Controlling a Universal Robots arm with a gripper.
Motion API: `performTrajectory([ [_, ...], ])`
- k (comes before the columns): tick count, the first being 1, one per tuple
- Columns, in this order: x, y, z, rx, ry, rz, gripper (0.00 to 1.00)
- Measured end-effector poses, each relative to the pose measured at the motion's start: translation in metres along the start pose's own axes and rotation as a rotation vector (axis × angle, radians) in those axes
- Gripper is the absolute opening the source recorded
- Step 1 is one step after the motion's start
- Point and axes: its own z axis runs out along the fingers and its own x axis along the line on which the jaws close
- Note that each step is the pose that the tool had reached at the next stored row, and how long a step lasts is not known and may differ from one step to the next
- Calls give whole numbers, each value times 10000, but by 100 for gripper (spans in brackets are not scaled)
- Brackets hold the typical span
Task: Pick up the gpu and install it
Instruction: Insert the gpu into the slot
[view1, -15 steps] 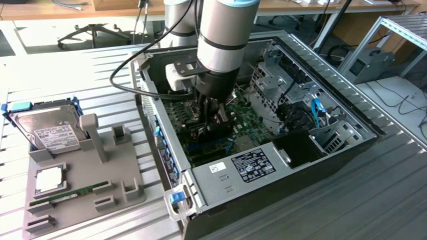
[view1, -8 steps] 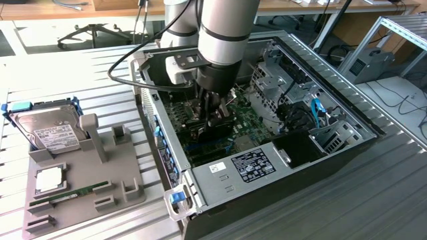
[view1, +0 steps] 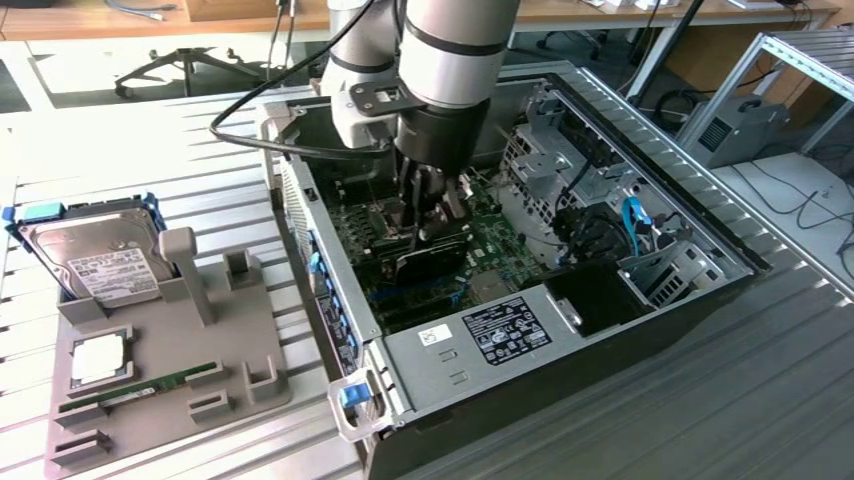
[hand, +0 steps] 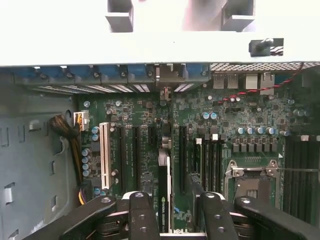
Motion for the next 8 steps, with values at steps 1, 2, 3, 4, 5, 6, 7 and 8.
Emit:
performTrajectory([
  [1,0,-1,-18,0,-1,-9,40],
  [2,0,-5,-19,1,-3,-23,40],
  [3,-1,-17,-21,-1,-2,-43,40],
  [4,-1,-37,-22,-6,-6,-78,40],
  [5,-1,-60,-22,-14,-17,-101,39],
  [6,-2,-85,-22,-24,-22,-119,32],
  [7,-2,-112,-22,-37,-23,-142,32],
  [8,-2,-139,-22,-53,-23,-172,32],
])
